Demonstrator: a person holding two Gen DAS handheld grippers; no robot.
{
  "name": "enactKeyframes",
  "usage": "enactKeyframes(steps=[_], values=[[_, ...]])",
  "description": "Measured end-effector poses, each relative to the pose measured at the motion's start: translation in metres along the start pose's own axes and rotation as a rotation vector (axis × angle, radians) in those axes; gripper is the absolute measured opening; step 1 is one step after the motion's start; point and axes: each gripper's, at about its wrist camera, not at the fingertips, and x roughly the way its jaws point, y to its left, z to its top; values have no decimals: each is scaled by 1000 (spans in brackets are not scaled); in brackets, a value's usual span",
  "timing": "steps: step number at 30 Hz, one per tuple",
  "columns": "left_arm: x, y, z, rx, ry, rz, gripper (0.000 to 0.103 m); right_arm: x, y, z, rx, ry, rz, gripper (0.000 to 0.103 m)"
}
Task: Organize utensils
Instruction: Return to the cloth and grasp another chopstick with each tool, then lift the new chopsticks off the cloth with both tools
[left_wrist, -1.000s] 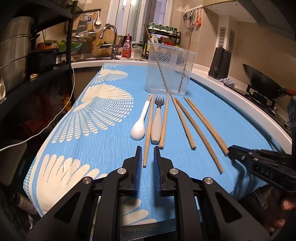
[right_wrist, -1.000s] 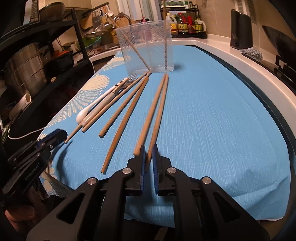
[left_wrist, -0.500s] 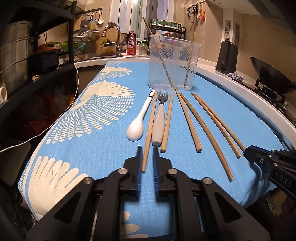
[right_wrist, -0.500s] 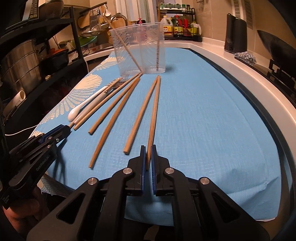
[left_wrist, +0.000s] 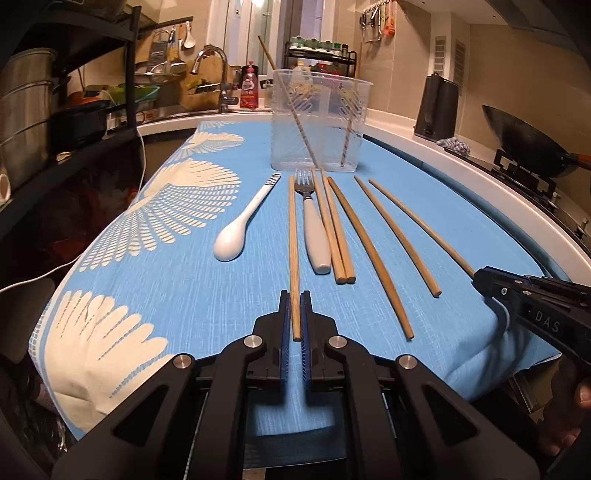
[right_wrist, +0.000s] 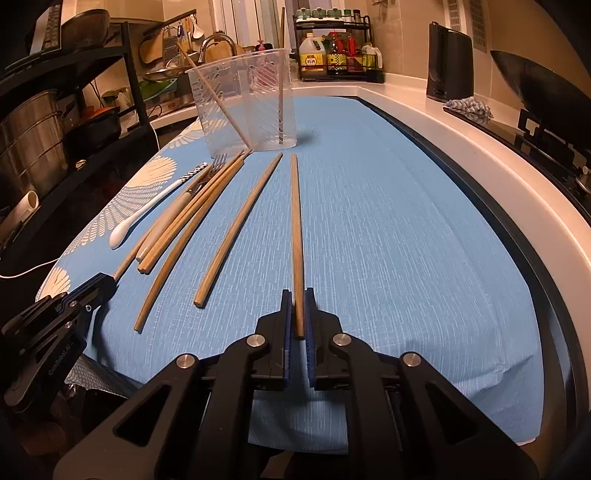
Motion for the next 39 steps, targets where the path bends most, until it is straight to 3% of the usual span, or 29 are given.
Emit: enactKeyframes(steps=[16, 39], values=[[-1, 4, 3, -17, -18, 40, 5, -1, -3, 0, 14, -16, -4, 5], [5, 0, 4, -12, -22, 43, 6, 3, 0, -1, 4, -36, -1, 7]])
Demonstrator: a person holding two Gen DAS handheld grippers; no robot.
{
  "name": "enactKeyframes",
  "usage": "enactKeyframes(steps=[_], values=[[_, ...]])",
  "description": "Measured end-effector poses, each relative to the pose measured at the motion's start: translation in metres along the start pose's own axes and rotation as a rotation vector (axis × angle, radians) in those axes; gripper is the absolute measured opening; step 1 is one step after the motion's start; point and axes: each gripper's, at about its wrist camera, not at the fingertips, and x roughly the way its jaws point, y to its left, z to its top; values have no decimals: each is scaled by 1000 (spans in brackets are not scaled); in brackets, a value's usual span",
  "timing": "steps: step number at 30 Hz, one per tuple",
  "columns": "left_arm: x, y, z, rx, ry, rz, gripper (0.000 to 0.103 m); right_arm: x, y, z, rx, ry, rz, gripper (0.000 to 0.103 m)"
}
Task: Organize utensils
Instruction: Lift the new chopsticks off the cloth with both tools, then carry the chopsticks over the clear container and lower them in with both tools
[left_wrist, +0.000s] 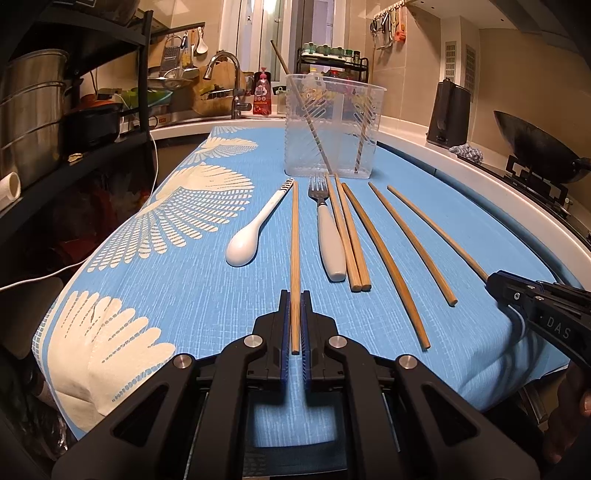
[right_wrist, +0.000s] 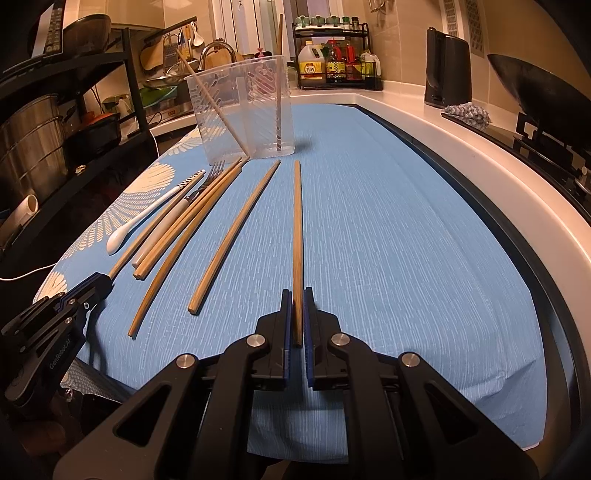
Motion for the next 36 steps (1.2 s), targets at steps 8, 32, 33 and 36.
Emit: enactKeyframes(steps=[8, 32, 33, 36], values=[[2, -4, 2, 6, 7, -5, 5, 0, 0, 0, 2, 3, 2, 5], [-43, -4, 28, 23, -94, -25, 5, -58, 2, 22, -5, -107, 18, 5], [-46, -4, 31, 26, -102, -26, 5, -62, 2, 24, -7, -114, 18, 5], [-55, -5, 40, 37, -128, -27, 5, -71, 1, 31, -6, -139, 18, 5]])
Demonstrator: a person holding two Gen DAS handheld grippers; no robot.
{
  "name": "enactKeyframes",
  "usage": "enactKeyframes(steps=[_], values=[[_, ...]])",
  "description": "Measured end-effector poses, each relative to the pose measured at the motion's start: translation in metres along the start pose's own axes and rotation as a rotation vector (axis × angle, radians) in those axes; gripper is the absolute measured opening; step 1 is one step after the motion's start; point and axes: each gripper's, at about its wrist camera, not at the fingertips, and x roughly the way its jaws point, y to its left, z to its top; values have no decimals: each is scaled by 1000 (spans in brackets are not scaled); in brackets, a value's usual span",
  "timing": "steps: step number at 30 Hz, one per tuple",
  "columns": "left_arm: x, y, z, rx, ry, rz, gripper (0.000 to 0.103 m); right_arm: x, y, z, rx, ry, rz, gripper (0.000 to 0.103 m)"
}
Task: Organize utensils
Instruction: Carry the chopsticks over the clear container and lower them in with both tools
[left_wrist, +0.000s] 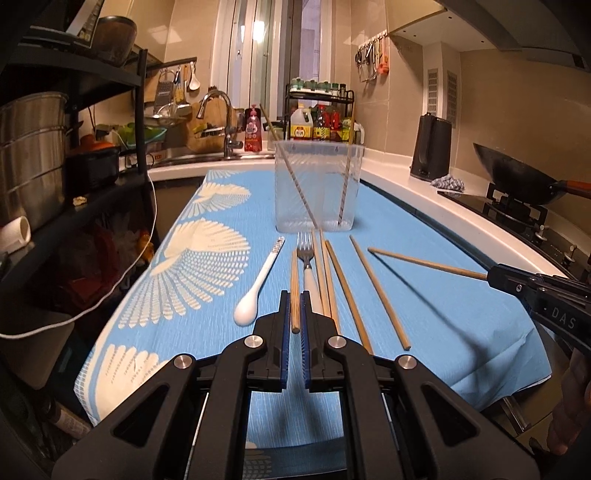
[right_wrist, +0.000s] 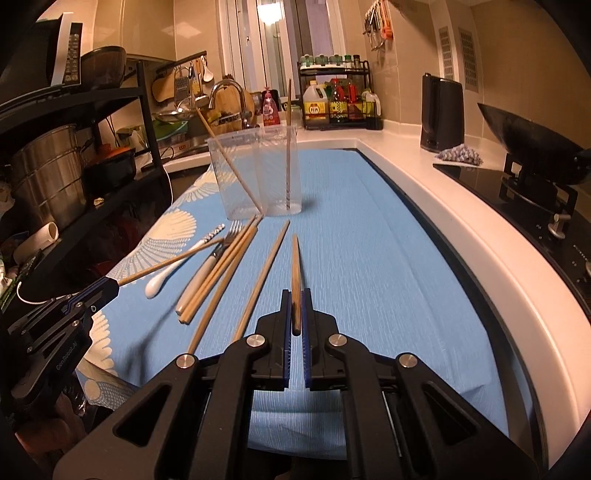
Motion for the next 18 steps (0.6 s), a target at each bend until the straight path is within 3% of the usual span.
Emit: enactKeyframes(steps=[10, 18], values=[[-11, 10, 47, 5, -70, -4, 5, -20, 3, 47, -27, -62, 32, 5], [-2, 20, 107, 3, -104, -38, 5, -21, 10, 98, -49, -103, 51, 5]])
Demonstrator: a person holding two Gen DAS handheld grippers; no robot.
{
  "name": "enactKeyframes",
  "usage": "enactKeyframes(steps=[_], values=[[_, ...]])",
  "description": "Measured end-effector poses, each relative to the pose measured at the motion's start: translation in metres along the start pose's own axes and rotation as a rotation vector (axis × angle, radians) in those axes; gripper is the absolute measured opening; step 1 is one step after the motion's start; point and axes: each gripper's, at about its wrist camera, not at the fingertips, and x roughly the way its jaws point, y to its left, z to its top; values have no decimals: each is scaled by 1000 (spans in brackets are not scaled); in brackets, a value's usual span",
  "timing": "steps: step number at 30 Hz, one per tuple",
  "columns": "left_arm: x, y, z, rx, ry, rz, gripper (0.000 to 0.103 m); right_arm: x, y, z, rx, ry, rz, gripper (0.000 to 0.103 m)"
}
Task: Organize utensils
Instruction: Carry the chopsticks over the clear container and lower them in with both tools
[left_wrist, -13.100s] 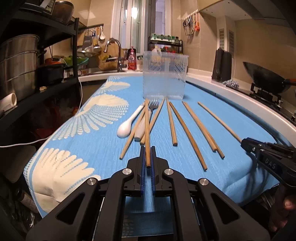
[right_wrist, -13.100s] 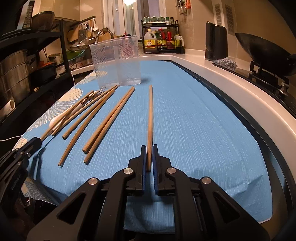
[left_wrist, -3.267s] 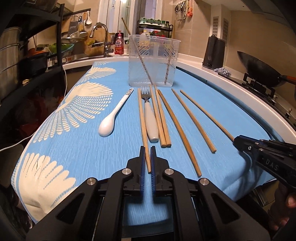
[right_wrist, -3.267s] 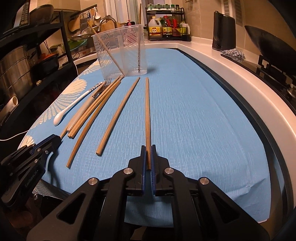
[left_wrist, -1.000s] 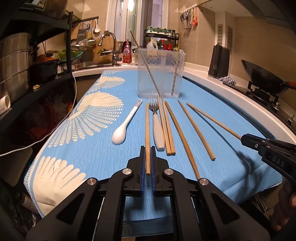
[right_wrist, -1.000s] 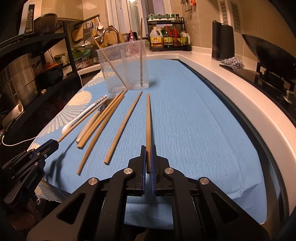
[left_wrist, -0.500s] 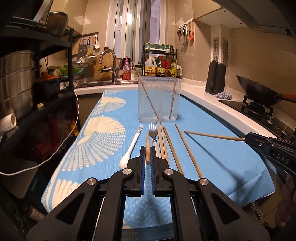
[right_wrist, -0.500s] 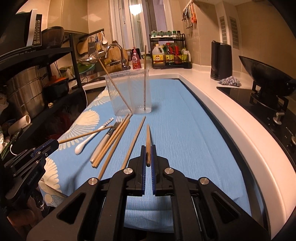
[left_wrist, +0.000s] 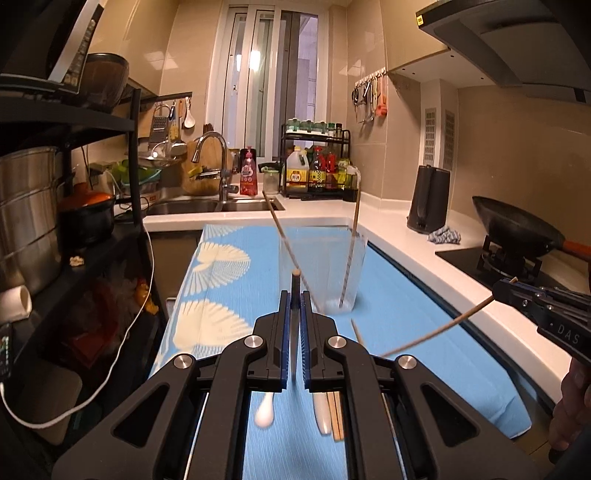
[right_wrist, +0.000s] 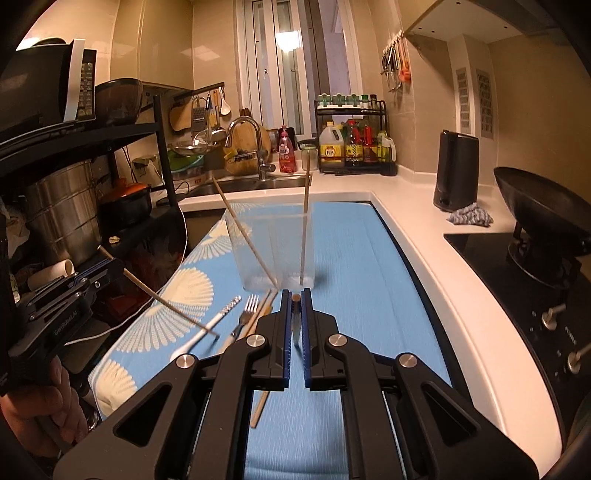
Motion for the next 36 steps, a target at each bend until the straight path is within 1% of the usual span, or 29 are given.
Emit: enactKeyframes(steps=[4, 8, 15, 22, 31, 36], values=[[12, 4, 23, -21, 20, -28, 5, 11, 4, 21, -17, 7, 9, 5], [26, 6, 39, -50, 90, -54, 5, 23, 9, 37, -34, 31, 13, 5], [39, 2, 50, -53, 177, -52, 5, 33, 12, 61, -26, 60, 19, 5], [49, 4, 60, -69, 228, -40, 5, 40, 12, 81, -31, 72, 16, 5], [60, 10, 77, -87, 254, -47, 5, 50, 15, 114, -52, 68, 21, 5], [65, 16, 103, -92, 245, -72, 5, 47, 18, 146, -57, 28, 28, 5]])
